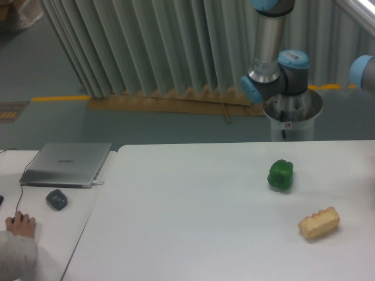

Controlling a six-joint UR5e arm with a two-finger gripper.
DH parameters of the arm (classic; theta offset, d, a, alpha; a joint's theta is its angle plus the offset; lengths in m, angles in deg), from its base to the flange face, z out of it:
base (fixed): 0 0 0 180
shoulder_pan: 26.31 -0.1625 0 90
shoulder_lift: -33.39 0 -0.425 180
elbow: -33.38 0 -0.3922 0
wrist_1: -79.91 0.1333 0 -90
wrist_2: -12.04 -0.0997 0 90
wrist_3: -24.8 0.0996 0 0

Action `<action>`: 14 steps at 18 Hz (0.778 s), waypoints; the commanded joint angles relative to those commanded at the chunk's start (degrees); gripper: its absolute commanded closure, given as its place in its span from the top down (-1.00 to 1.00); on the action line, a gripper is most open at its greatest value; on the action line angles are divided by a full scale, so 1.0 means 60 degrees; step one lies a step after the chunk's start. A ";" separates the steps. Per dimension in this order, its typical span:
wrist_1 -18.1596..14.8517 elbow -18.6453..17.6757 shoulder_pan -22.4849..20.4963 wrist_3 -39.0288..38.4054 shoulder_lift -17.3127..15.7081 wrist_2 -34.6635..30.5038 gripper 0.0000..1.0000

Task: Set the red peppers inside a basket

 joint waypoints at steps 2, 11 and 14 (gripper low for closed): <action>0.0015 0.0000 0.0104 -0.0029 0.0000 0.0000 1.00; 0.0044 0.0088 0.0030 -0.0015 0.0088 -0.0015 1.00; 0.0044 0.0103 0.0030 0.0000 0.0117 -0.0015 1.00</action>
